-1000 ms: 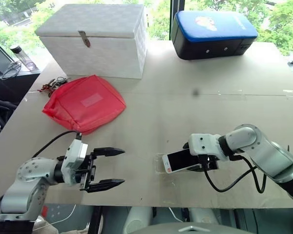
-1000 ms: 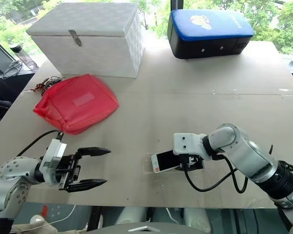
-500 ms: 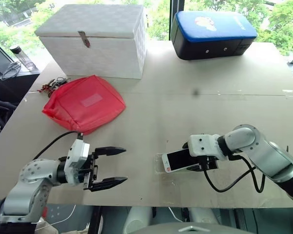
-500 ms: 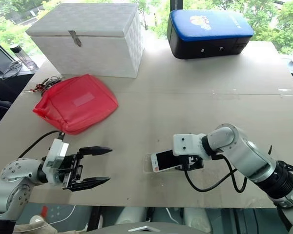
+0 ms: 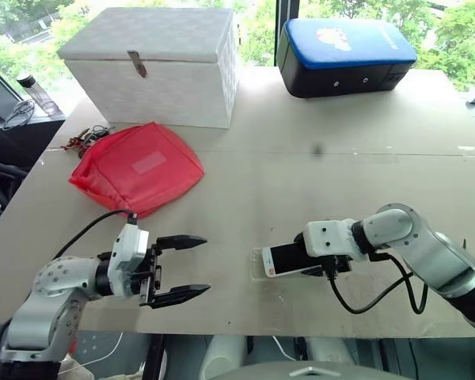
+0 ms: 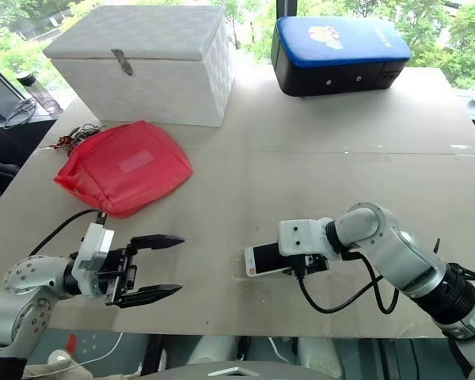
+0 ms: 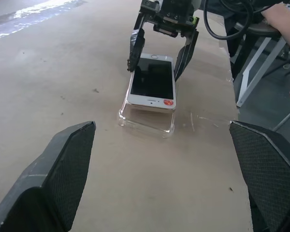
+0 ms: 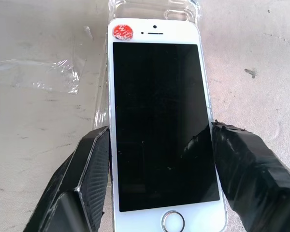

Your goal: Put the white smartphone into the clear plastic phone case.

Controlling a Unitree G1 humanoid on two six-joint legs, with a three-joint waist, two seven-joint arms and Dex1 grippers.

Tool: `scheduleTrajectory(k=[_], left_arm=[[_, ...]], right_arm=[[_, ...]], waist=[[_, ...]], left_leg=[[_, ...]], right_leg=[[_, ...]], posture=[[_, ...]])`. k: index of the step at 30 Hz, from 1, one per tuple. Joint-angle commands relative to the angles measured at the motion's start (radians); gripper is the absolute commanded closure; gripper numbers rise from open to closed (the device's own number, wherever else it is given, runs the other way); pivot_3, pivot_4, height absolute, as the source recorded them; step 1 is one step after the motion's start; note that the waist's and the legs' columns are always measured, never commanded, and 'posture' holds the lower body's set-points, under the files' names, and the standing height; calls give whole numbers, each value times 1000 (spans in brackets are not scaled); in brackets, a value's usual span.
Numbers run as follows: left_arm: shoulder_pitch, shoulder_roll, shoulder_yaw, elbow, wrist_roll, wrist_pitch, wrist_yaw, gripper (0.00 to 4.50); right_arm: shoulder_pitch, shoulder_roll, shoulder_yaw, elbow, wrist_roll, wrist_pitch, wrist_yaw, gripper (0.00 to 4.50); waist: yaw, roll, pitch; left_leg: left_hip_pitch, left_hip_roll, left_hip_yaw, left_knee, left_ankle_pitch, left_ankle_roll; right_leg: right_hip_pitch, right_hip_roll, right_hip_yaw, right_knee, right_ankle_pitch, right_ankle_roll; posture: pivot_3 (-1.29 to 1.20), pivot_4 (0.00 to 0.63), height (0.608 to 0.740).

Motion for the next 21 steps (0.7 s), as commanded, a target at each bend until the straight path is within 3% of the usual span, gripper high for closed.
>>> scheduleTrajectory(k=[1,11,15,21], left_arm=[[1,-1,-1,-36,-3,0,5,0],[-17,-2,-22,-34,-4,4,22,0],[-25,-3,-38,-31,9,5,30,0],[-72,9,-55,9,24,8,5,0]], right_arm=[[16,-13,5,-5,-3,30,9,1813],[-37,-15,-55,-115,33,143,-15,1813],[-60,-98,-9,-199,-48,217,-35,1813],[-47,-130,13,-261,-52,256,-40,1813]], waist=[[0,0,0],[1,1,1],[1,2,1],[1,2,1]], left_leg=[[0,0,0,0,0,0],[-1,0,0,0,0,0],[-1,0,0,0,0,0],[-1,0,0,0,0,0]], right_leg=[[0,0,0,0,0,0],[-1,0,0,0,0,0],[-1,0,0,0,0,0],[-1,0,0,0,0,0]], posture=[[0,150,740],[0,150,740],[0,150,740],[0,150,740]])
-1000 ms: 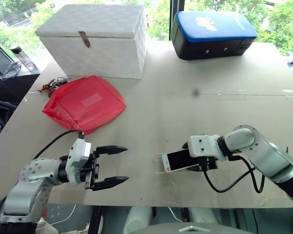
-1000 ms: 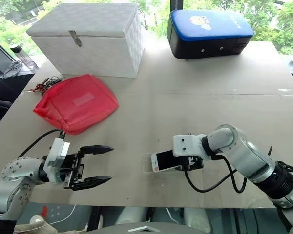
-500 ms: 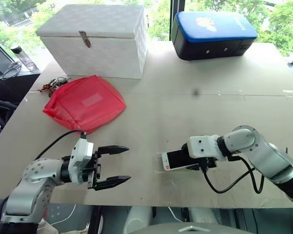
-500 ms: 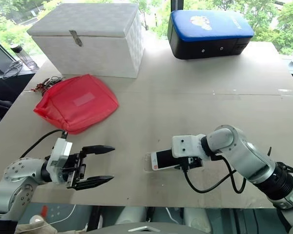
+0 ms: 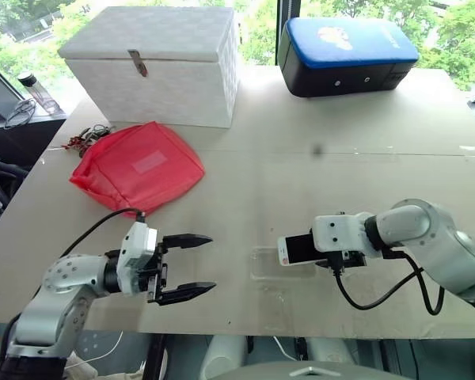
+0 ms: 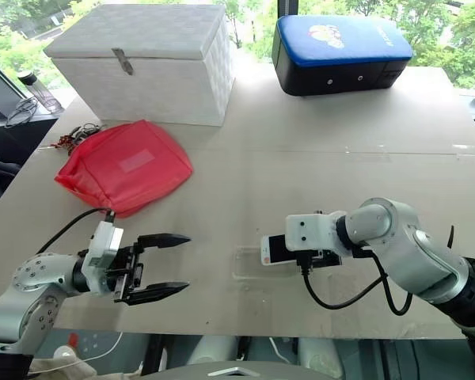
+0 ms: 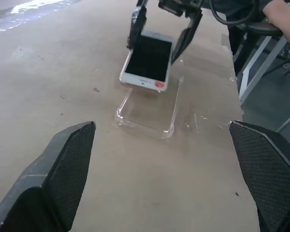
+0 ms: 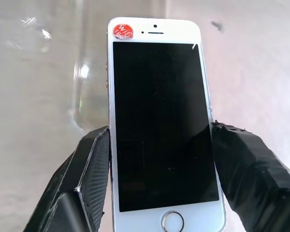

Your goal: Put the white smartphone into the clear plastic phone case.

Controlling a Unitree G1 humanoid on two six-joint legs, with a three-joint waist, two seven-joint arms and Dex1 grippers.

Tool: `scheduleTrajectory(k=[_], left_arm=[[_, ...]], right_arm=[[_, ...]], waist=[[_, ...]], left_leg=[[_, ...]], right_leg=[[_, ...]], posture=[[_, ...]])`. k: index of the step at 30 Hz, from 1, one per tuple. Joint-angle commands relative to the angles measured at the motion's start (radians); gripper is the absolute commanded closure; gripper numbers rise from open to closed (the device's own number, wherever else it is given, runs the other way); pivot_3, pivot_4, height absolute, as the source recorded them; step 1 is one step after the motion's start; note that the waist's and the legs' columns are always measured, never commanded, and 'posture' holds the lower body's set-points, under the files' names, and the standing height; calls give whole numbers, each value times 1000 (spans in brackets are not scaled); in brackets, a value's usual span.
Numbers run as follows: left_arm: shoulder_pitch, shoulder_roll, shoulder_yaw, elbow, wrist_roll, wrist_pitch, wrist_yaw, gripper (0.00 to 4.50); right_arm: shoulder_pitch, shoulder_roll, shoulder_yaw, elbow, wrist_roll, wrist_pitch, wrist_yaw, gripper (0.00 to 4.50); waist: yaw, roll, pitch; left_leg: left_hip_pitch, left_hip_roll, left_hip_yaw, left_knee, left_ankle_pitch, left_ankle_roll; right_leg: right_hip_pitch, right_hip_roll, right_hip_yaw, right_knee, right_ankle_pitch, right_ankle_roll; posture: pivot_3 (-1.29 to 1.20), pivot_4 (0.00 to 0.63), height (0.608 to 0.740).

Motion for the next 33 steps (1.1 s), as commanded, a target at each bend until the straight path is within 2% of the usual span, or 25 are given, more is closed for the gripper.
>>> scheduleTrajectory(k=[1,10,17,25,33], left_arm=[[-42,15,-1,27,5,-4,-28,0],[-112,5,-39,91,24,-9,-76,0],[-112,-16,-50,90,35,-14,-71,0],[-85,-43,-47,87,47,-32,-52,0],[-95,-65,-44,101,59,-44,-37,0]], right_arm=[[-2,-13,15,-61,-8,0,0,1813],[15,-14,23,-78,21,-42,21,1813],[-5,-16,111,33,-86,-37,-4,1813],[-29,35,63,45,-49,137,-48,1813],[-108,45,28,197,-40,113,-58,1813]], waist=[[-1,0,0],[-3,0,0],[-3,0,0],[-2,-1,-1],[0,-1,-1]], left_leg=[[0,0,0,0,0,0],[-1,0,0,0,0,0],[0,0,0,1,0,0],[2,0,0,3,0,0],[3,0,0,5,0,0]], right_leg=[[0,0,0,0,0,0],[0,0,-1,0,0,0],[0,0,-1,0,0,0],[1,0,0,5,0,0],[1,0,1,9,0,0]], posture=[[0,150,740],[0,150,740],[0,150,740],[0,150,740],[0,150,740]])
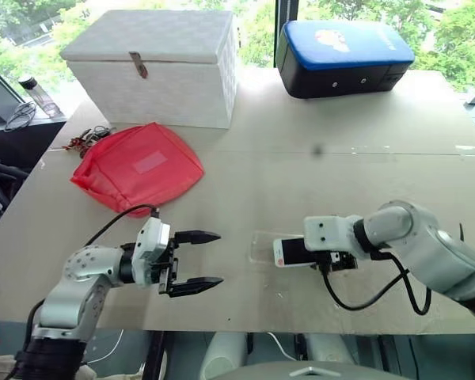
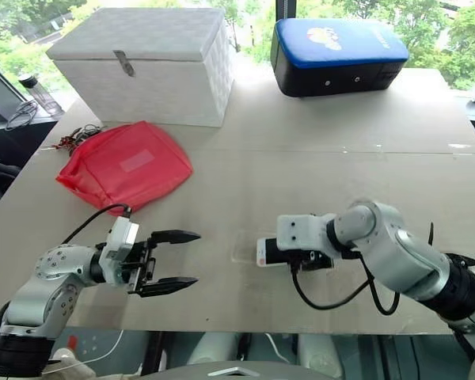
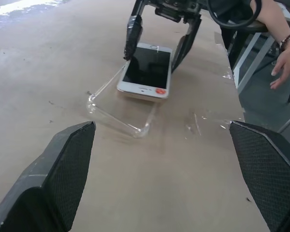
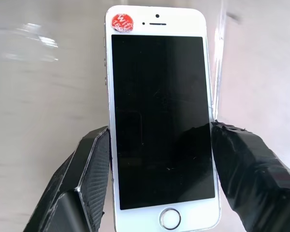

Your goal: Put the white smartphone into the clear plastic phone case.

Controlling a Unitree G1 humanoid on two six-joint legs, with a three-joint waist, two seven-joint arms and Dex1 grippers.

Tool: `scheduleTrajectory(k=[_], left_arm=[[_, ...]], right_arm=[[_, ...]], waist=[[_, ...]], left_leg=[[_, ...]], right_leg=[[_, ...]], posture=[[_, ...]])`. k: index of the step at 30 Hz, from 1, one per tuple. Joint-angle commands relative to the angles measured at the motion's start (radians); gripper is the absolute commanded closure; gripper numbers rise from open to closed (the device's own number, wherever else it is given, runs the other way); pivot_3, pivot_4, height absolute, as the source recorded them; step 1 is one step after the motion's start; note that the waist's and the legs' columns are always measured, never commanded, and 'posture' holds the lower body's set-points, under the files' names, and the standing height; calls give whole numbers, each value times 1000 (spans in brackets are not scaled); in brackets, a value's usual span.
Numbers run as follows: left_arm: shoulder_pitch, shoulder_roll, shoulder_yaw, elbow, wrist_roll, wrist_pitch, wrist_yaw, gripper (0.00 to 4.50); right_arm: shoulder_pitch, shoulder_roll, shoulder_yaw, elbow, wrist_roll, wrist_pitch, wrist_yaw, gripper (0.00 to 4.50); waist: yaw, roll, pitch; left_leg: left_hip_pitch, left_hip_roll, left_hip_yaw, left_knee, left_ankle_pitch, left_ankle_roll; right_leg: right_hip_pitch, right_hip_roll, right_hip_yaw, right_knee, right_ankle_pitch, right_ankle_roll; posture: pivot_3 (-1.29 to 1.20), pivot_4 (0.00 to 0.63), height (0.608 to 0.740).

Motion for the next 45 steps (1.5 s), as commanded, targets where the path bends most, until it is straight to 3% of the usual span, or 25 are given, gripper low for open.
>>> scheduleTrajectory(k=[1,10,18,30,45], left_arm=[[-3,-8,5,2,2,-18,8,0],[-3,-28,7,-3,9,-20,40,0],[7,-41,4,-9,17,-27,63,0],[14,-62,-2,-2,37,-50,81,0],[13,-83,-13,12,73,-78,120,0]], right_arm=[[-17,-20,-39,84,-27,-11,-36,1813],[-16,-36,-82,211,-29,-100,-38,1813],[-31,66,-47,169,-33,0,-90,1813],[-127,165,131,187,-88,69,-96,1813],[-181,314,103,245,-25,257,-132,1813]], waist=[[2,0,0],[3,0,0],[-8,0,0],[-31,-1,-1],[-54,-4,-3]], left_leg=[[0,0,0,0,0,0],[0,0,0,0,0,0],[0,0,0,0,0,0],[3,1,1,-1,0,0],[10,1,2,-6,0,0]], right_leg=[[0,0,0,0,0,0],[0,0,0,0,0,0],[0,0,1,0,0,0],[-1,1,2,3,0,0],[-2,2,8,5,0,0]], posture=[[0,150,740],[0,150,740],[0,150,740],[0,150,740],[0,150,740]])
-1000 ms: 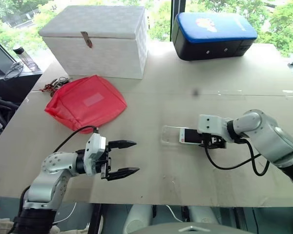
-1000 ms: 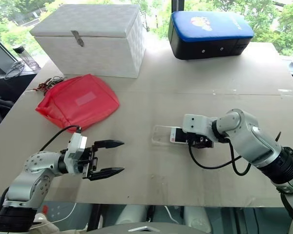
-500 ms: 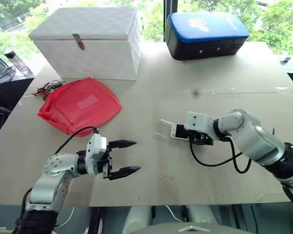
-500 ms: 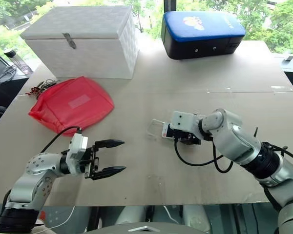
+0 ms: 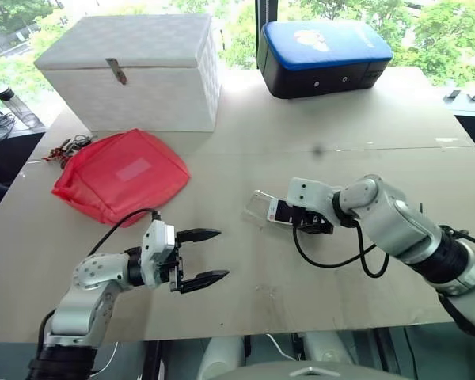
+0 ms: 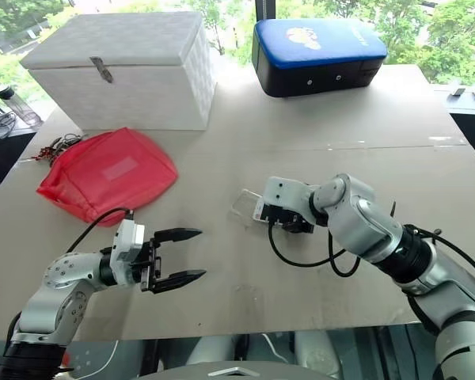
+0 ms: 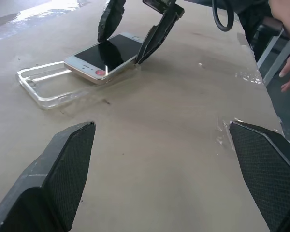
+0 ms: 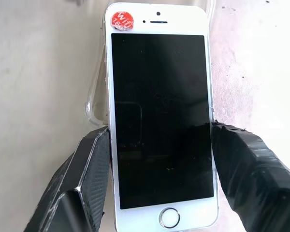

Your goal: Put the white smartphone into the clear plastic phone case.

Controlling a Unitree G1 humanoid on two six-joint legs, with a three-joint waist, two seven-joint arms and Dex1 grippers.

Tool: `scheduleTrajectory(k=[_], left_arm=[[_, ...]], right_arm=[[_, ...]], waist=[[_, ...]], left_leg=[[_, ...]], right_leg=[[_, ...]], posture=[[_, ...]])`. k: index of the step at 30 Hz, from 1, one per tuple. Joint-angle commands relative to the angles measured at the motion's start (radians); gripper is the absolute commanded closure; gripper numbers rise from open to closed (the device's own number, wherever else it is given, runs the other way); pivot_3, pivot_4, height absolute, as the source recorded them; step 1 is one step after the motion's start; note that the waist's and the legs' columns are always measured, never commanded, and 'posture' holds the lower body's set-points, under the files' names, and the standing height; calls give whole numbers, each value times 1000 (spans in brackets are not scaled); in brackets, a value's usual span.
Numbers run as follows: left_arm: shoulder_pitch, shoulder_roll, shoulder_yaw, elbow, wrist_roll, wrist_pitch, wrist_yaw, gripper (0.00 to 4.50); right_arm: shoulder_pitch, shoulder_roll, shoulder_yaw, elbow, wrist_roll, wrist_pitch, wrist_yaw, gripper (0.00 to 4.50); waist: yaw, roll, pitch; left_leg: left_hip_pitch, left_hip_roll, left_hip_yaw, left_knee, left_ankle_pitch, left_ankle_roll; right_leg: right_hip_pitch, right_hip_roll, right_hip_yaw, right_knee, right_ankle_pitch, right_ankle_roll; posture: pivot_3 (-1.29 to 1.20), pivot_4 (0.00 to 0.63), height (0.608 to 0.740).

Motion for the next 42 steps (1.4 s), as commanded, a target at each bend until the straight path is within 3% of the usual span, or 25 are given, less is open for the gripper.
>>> scheduleTrajectory(k=[1,9,13,17,23,30,37,42], left_arm=[[-16,-6,-7,3,11,-23,15,0],[-57,-19,-14,46,26,-43,44,0],[-86,-22,-20,66,32,-44,46,0],[-94,-22,-22,68,33,-44,48,0],[-92,-21,-22,58,31,-39,57,0],[-88,-27,-30,37,29,-30,79,0],[-85,-26,-27,21,25,-17,95,0],[-74,-23,-20,6,20,-9,105,0]], right_arm=[[-4,32,43,19,44,21,-4,1813],[-3,-1,75,-3,35,-31,-14,1813],[-6,44,15,35,41,4,-68,1813],[-7,145,-124,50,90,71,-132,1813],[-4,271,-350,16,195,191,-197,1813],[-1,283,-348,67,220,140,-298,1813],[51,347,-408,151,350,151,-269,1813],[121,211,-353,82,499,102,-86,1813]], waist=[[0,0,0],[1,0,0],[0,0,0],[1,2,1],[7,2,1],[4,3,2],[4,3,2],[11,3,2]], left_leg=[[1,0,0,-1,0,1],[2,0,0,-1,-1,1],[2,0,0,-1,-1,0],[2,0,0,-2,0,0],[-16,-2,0,0,1,-3],[-16,-3,-1,-1,1,-3],[-15,-3,-1,-1,1,-3],[-16,-4,-1,0,1,-2]], right_leg=[[0,0,0,0,0,0],[0,0,0,0,0,0],[0,0,0,0,0,0],[-1,0,1,0,1,-2],[-18,-2,-1,2,2,-2],[-18,-3,-3,1,2,-2],[-18,-3,-3,2,2,-2],[-17,-4,-3,1,2,-2]], posture=[[0,150,740],[0,150,740],[0,150,740],[0,150,740],[0,150,740],[0,150,740],[0,150,740],[0,150,740]])
